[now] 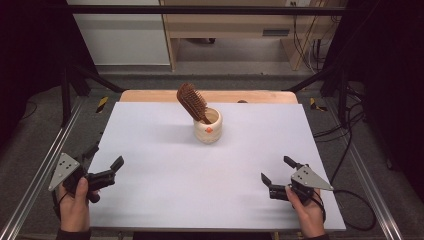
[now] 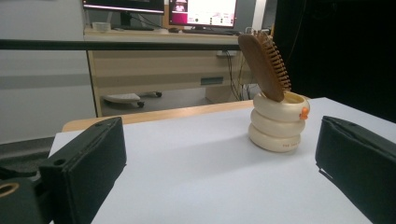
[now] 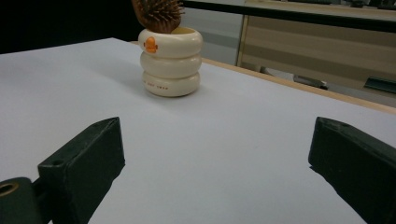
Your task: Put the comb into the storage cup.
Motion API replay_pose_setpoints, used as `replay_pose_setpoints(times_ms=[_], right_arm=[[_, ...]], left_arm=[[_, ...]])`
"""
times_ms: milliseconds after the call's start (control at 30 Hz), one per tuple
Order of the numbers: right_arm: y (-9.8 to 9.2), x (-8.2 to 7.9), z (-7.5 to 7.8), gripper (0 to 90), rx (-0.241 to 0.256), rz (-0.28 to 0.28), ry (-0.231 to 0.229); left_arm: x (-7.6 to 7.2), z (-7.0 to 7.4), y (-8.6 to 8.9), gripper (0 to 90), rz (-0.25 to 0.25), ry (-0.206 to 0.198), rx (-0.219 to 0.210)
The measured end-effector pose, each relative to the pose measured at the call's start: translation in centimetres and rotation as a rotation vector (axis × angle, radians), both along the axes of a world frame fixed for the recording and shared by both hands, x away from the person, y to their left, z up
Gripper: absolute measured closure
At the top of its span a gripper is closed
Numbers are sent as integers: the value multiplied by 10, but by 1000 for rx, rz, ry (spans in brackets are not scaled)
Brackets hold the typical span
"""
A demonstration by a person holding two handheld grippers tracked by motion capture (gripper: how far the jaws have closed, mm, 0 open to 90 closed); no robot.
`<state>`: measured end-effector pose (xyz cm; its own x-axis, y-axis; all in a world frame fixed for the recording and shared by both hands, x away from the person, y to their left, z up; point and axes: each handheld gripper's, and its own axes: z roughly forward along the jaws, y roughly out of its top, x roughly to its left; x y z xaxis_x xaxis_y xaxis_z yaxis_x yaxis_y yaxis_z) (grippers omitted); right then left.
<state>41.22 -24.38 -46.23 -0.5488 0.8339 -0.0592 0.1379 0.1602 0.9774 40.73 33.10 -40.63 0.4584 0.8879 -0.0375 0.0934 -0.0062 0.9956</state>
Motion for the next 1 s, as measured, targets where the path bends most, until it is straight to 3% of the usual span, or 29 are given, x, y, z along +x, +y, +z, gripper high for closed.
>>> replay_pose_setpoints(times_ms=[200, 333, 567, 1000], right_arm=[[-9, -1, -3, 38, 15, -13, -4], [-14, -1, -5, 38, 26, -28, -2], [-17, -1, -6, 38, 39, -34, -4], [-17, -1, -8, 38, 43, -34, 0]], left_arm=[[-3, -6, -4, 19, -29, -19, 11], [-6, -10, -5, 19, -34, -29, -4], [-7, -19, -8, 19, -35, -23, -17], [-10, -31, -18, 17, -56, -3, -1]])
